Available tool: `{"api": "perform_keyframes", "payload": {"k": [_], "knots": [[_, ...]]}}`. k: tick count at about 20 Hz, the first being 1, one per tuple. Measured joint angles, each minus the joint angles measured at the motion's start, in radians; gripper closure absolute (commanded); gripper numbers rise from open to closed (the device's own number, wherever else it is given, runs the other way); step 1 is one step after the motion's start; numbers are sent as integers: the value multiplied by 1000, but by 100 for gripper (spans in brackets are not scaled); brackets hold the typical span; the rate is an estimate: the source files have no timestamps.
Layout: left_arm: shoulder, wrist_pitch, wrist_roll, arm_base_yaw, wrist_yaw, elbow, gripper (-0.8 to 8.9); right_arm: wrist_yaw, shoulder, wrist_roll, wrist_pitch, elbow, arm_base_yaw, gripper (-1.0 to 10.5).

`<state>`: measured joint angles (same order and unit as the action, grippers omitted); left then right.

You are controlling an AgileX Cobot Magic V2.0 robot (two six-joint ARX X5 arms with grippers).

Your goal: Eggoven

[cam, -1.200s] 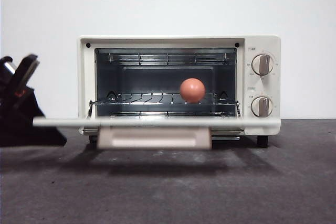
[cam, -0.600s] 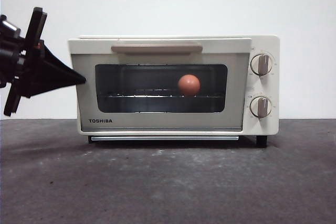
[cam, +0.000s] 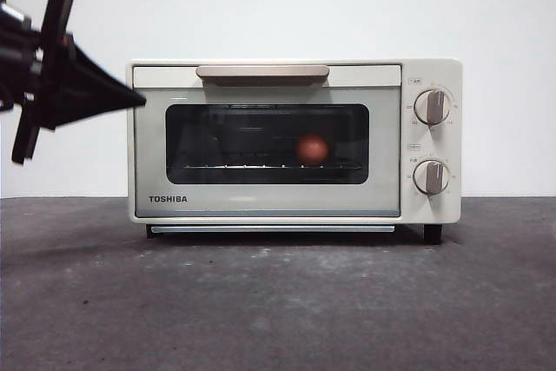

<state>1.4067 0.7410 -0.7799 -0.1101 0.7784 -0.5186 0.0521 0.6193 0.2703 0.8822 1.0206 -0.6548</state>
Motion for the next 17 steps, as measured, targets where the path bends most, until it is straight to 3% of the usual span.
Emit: {"api": "perform_keyframes", "payload": {"k": [8, 17], "knots": [[-301, -395, 150, -58, -165, 0, 806, 0, 0, -31, -13, -3, 0, 665], [-647, -772, 352, -114, -400, 0, 806, 0, -73, -37, -383, -295, 0, 714]]}}
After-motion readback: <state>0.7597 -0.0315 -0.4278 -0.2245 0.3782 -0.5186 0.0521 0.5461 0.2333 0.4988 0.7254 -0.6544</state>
